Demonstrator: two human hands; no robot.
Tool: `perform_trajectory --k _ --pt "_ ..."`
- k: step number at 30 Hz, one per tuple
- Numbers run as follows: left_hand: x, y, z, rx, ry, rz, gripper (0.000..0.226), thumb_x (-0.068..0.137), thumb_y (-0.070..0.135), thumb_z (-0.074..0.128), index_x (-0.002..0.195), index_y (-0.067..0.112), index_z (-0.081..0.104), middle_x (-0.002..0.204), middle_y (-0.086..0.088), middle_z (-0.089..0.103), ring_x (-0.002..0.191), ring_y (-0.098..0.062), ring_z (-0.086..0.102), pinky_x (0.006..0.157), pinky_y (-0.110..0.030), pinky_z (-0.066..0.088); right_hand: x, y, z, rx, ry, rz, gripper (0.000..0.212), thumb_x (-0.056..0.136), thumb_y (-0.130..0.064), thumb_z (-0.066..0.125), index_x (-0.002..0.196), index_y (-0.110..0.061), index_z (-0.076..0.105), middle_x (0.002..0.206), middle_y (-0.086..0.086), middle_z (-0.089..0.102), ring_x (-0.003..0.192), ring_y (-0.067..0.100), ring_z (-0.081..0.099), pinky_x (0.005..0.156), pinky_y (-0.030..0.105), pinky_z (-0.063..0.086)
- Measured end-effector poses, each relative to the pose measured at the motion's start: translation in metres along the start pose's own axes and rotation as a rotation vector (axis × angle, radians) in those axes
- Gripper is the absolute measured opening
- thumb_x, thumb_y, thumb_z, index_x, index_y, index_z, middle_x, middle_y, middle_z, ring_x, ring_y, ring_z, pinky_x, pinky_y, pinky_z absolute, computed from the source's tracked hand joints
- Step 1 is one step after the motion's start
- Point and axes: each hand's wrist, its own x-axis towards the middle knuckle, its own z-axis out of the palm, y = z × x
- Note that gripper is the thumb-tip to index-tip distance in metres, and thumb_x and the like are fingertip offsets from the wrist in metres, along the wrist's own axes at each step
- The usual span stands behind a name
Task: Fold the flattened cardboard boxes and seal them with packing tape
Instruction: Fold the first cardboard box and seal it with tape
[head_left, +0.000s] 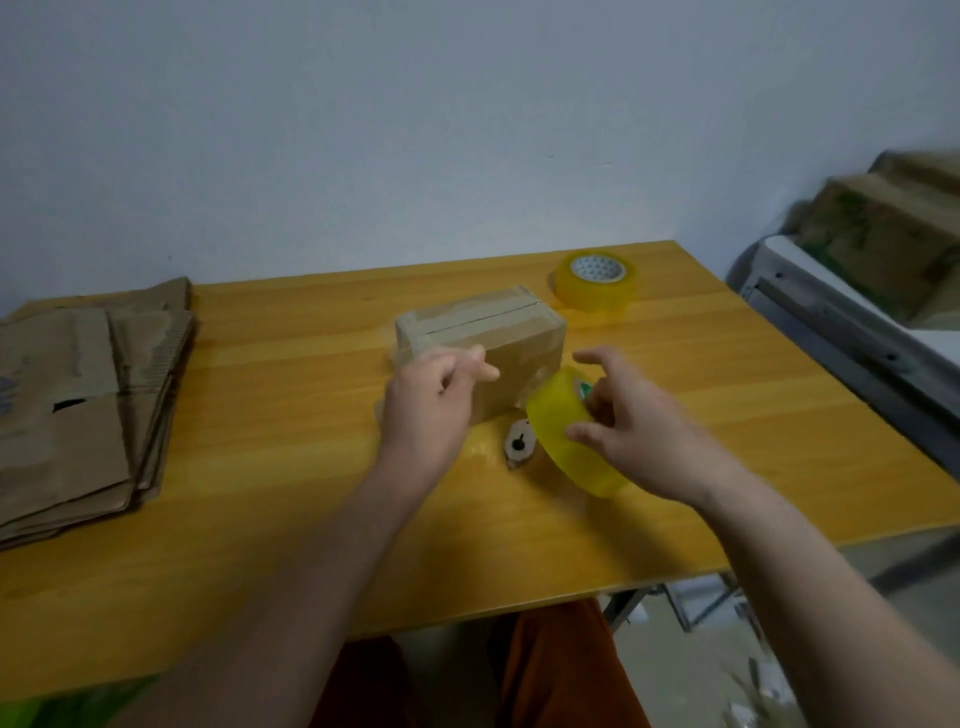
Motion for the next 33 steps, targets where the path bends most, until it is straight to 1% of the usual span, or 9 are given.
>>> perform_trajectory --k 6,10,17,19,22,24,26,30,33 --pt "0.079 -0.015 -0.013 0.441 -0.156 0.045 0.034 0.103 0.021 0.038 0.117 0.017 0.069 0.137 -0.005 0.054 0.128 -0.023 0.044 0.104 -0.033 0.034 0.002 0.031 0.006 -0.669 -0.034 0.086 0.045 0.091 -0.017 0.055 0.130 -0.015 0.034 0.118 0.006 0.056 0.109 0.028 0.051 0.074 0.034 0.040" --pt "0.099 -0.035 -0.021 0.466 -0.267 -0.097 0.033 0.102 0.018 0.039 0.122 0.016 0.066 0.135 -0.006 0.058 0.126 -0.025 0.049 0.097 -0.029 0.038 0.011 0.035 0.017 -0.780 0.066 0.045 0.031 0.091 -0.018 0.051 0.122 -0.016 0.044 0.119 0.003 0.051 0.112 0.025 0.047 0.083 0.030 0.040" --pt "0.060 -0.046 -0.050 0.373 -0.280 -0.098 0.031 0.099 0.021 0.050 0.127 0.019 0.063 0.134 -0.003 0.058 0.122 -0.021 0.052 0.097 -0.027 0.038 0.044 -0.037 0.056 0.462 -0.031 -0.057 0.063 0.100 -0.038 0.043 0.152 -0.018 0.014 0.158 -0.001 0.018 0.144 0.012 0.018 0.118 0.037 0.020" --pt "0.042 -0.049 -0.062 0.315 -0.263 -0.088 0.029 0.098 0.021 0.053 0.124 0.019 0.065 0.128 -0.001 0.061 0.110 -0.017 0.057 0.090 -0.024 0.040 0.055 -0.056 0.069 0.697 0.012 0.029 0.063 0.098 -0.045 0.042 0.152 -0.018 0.020 0.156 -0.002 0.026 0.140 0.011 0.028 0.114 0.034 0.028" --pt "0.020 -0.053 -0.078 0.246 -0.182 -0.074 0.026 0.097 0.022 0.054 0.120 0.020 0.067 0.116 0.001 0.060 0.094 -0.017 0.059 0.083 -0.024 0.042 0.067 -0.075 0.077 1.004 -0.045 0.108 0.043 0.100 -0.044 0.037 0.133 -0.018 0.049 0.127 -0.002 0.062 0.108 0.005 0.060 0.079 0.016 0.049" --pt "0.013 -0.062 -0.084 0.221 -0.151 -0.074 0.028 0.099 0.024 0.051 0.121 0.020 0.067 0.110 -0.001 0.058 0.094 -0.019 0.058 0.088 -0.032 0.047 0.072 -0.078 0.084 1.069 -0.118 0.079 0.031 0.102 -0.041 0.032 0.102 -0.024 0.058 0.082 -0.016 0.072 0.071 -0.008 0.065 0.058 0.008 0.049" --pt "0.009 -0.074 -0.085 0.164 -0.153 -0.091 0.030 0.100 0.023 0.049 0.125 0.020 0.064 0.106 0.000 0.058 0.099 -0.019 0.057 0.094 -0.041 0.048 0.074 -0.078 0.090 1.067 -0.149 0.035 0.035 0.102 -0.042 0.029 0.089 -0.025 0.058 0.068 -0.021 0.068 0.059 -0.012 0.062 0.053 0.005 0.046" --pt "0.000 -0.092 -0.078 0.036 -0.111 -0.098 0.031 0.102 0.025 0.044 0.130 0.026 0.057 0.106 0.006 0.057 0.102 -0.009 0.056 0.098 -0.043 0.047 0.075 -0.059 0.107 0.898 -0.168 -0.098 0.057 0.096 -0.061 0.023 0.123 -0.027 0.061 0.146 -0.016 0.041 0.117 -0.018 0.044 0.100 0.014 0.035" --pt "0.000 -0.098 -0.075 -0.012 -0.105 -0.091 0.033 0.100 0.041 0.039 0.127 0.033 0.055 0.105 -0.001 0.058 0.099 -0.009 0.056 0.096 -0.042 0.047 0.071 -0.052 0.111 0.682 -0.192 -0.143 0.052 0.099 -0.053 0.014 0.135 -0.038 0.049 0.155 -0.022 0.018 0.123 -0.025 0.024 0.101 0.001 0.018"
